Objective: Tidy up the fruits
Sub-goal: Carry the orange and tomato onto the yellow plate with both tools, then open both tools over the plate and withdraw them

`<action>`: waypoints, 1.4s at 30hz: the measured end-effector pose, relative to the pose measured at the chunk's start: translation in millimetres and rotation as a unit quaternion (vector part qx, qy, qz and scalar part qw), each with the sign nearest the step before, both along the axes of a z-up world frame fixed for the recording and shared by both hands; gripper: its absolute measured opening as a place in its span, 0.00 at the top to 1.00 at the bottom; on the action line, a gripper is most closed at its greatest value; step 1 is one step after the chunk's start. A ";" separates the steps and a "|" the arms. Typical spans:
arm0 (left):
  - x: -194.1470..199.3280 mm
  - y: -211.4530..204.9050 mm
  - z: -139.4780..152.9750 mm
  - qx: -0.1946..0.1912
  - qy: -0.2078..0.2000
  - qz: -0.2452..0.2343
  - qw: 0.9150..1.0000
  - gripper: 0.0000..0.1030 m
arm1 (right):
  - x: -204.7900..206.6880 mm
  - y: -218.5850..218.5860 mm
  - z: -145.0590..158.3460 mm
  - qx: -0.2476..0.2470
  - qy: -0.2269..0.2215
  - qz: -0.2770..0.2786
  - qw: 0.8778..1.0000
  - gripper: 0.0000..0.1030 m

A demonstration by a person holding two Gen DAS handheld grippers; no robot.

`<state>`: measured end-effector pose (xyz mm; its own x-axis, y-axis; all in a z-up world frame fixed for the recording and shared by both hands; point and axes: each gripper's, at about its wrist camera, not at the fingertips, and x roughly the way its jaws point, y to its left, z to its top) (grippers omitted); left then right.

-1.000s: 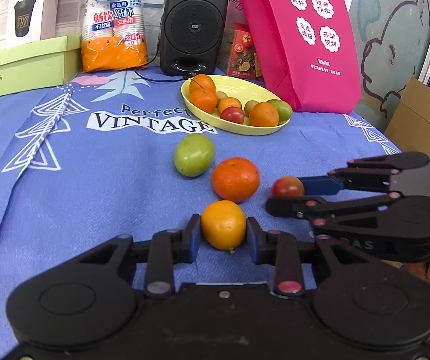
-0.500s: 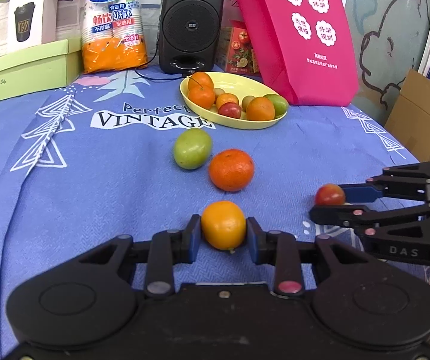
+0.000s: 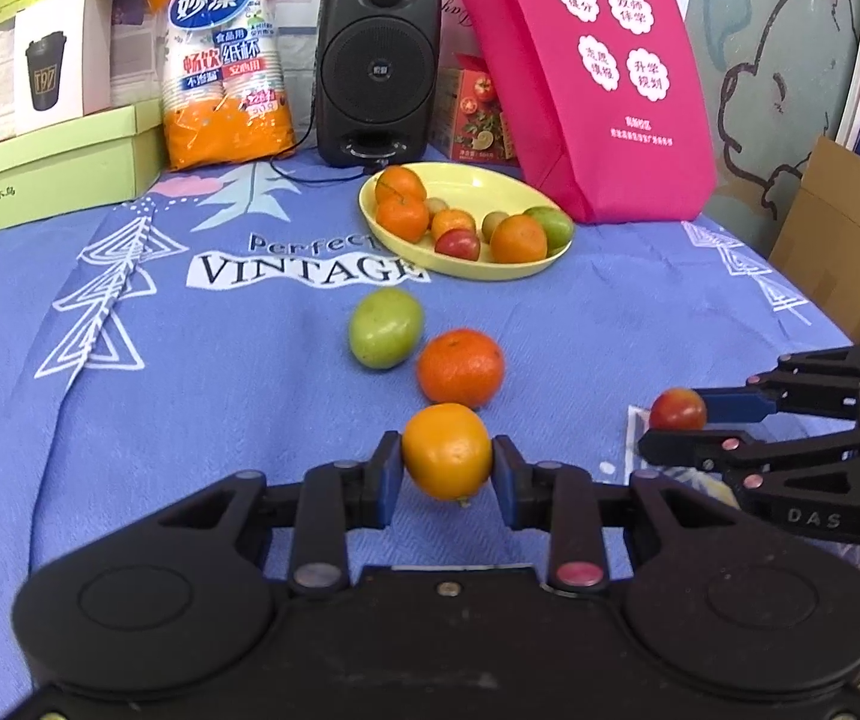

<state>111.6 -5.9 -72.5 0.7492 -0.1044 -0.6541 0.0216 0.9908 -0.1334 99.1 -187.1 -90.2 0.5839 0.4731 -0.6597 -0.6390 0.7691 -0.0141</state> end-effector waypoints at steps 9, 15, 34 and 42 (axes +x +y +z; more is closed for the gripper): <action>16.0 2.1 15.3 -0.010 -0.018 -0.019 1.000 0.70 | 15.0 0.8 -1.0 -0.002 0.000 -0.005 1.000 0.71; 45.7 3.7 20.1 -0.010 -0.019 -0.036 0.999 0.70 | 34.0 4.1 1.1 0.001 -0.008 -0.004 1.000 0.71; 236.6 -12.4 43.7 0.035 -0.024 -0.057 0.997 0.70 | 175.4 16.0 54.3 0.011 -0.069 -0.050 0.996 0.71; 305.2 -8.9 5.9 0.004 0.030 -0.039 0.999 0.70 | 226.9 27.3 24.3 0.004 -0.016 -0.065 0.998 0.71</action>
<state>416.8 -14.8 -66.6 0.6981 -0.1553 -0.6990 0.0902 0.9875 -0.1293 326.0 -159.8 -65.9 0.6612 0.3974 -0.6363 -0.5337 0.8453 -0.0267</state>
